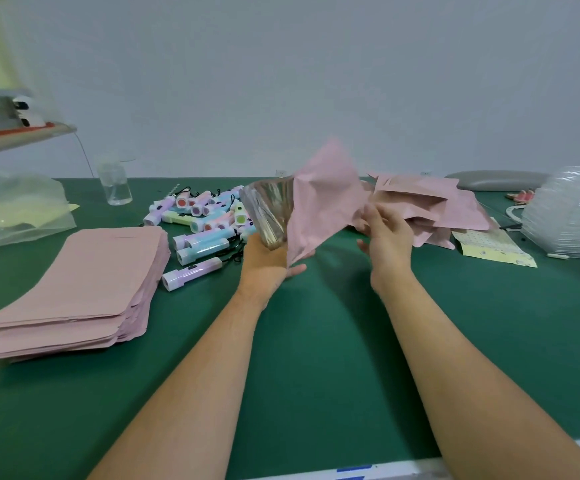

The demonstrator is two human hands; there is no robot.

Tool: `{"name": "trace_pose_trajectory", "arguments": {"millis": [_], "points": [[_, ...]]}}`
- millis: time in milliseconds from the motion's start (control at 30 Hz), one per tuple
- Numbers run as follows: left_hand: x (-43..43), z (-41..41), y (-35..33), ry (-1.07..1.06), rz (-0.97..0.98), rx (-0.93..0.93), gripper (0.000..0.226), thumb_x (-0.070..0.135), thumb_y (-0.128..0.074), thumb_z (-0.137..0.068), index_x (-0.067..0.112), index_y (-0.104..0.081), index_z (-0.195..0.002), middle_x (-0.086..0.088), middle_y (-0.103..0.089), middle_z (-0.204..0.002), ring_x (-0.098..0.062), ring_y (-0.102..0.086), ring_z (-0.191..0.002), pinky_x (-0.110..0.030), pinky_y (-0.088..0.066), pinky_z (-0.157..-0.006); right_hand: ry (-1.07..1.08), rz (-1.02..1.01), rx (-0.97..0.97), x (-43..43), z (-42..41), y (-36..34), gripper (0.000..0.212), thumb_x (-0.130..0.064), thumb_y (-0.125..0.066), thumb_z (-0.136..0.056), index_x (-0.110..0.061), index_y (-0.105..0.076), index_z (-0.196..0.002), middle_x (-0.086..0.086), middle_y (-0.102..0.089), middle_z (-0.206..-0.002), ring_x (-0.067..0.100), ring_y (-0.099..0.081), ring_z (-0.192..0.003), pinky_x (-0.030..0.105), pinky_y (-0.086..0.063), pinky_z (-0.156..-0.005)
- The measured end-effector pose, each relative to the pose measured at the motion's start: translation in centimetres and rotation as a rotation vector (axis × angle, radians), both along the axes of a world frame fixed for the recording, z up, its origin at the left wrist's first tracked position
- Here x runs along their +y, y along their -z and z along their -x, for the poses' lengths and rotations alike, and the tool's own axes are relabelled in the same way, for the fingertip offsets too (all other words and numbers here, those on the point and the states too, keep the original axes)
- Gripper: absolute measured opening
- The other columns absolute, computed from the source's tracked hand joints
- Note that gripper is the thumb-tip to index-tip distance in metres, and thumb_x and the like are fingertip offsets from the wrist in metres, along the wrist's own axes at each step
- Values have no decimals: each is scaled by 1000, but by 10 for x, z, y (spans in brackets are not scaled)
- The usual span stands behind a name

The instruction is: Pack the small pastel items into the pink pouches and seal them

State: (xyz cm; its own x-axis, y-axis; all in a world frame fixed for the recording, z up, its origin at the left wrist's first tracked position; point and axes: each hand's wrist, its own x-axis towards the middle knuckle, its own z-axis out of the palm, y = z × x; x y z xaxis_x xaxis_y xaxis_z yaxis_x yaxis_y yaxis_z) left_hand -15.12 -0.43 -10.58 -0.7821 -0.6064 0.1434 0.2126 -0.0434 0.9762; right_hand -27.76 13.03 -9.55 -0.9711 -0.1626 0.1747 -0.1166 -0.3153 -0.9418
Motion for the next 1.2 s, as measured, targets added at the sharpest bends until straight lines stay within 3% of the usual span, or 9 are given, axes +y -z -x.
{"name": "trace_pose_trajectory", "arguments": {"millis": [100, 233, 333, 467, 533, 600, 800, 967, 1200], "points": [[-5, 5, 5, -357, 212, -12, 37, 22, -77, -97, 9, -72, -63, -6, -66, -59, -21, -61, -59, -36, -56, -58, 155, -357, 288, -5, -12, 3, 22, -37, -69, -94, -18, -67, -105, -8, -70, -95, 5, -64, -84, 28, -51, -81], [-5, 2, 10, -547, 495, -32, 53, 14, -66, -95, 23, -42, -49, 7, -29, -43, -14, -21, -47, -25, -20, -48, -263, -275, 221, -16, -45, -13, 50, -61, -51, -94, -20, -69, -71, -2, -65, -70, 11, -54, -58, 22, -41, -53], [-5, -3, 8, -553, 656, -39, 29, 12, -68, -92, 24, -71, -65, 17, -46, -46, -9, -40, -45, -13, -27, -42, -414, -329, 198, -15, -52, -26, 57, -71, -51, -86, -23, -78, -97, -10, -76, -96, 11, -68, -85, 28, -48, -73], [-2, -5, 3, -661, 752, -162, 14, 21, -72, -91, 23, -79, -79, 17, -44, -44, -7, -42, -44, -19, -25, -44, -217, -653, 327, -13, -48, -24, 33, -47, -70, -81, -18, -64, -65, -16, -51, -52, 4, -45, -51, 26, -39, -50], [-1, -6, 2, -674, 769, -157, 14, 24, -71, -92, 27, -81, -83, 18, -47, -46, -6, -44, -46, -20, -25, -45, -127, -721, 316, -17, -47, -21, 32, -41, -68, -83, -13, -65, -69, -3, -56, -58, 16, -53, -57, 39, -53, -58], [-1, -7, 2, -669, 778, -135, 16, 23, -68, -93, 30, -82, -91, 14, -57, -54, -11, -52, -52, -23, -32, -46, -84, -762, 301, -20, -49, -21, 30, -39, -64, -85, -12, -69, -74, 4, -66, -69, 28, -66, -70, 45, -60, -72], [3, -5, -2, -761, 681, -182, 27, 18, -63, -92, 34, -83, -102, 14, -61, -67, -20, -59, -65, -24, -39, -53, -10, -950, 258, -17, -45, -20, 21, -38, -59, -78, -20, -65, -68, -4, -66, -71, 23, -64, -70, 27, -39, -59], [5, -9, 1, -716, 876, -162, 33, 22, -74, -90, 34, -79, -121, 8, -79, -98, -20, -70, -87, -27, -43, -64, -6, -869, 254, -16, -44, -22, 29, -54, -66, -70, -29, -74, -82, -5, -73, -82, 21, -67, -81, 33, -55, -72], [15, -4, -4, -631, 1121, 23, 54, 3, -78, -79, 27, -76, -128, 8, -78, -121, -19, -75, -104, -30, -58, -78, 113, -871, 295, -15, -45, -21, 24, -30, -56, -80, -13, -66, -93, 8, -68, -91, 36, -61, -82, 35, -48, -68]]}}
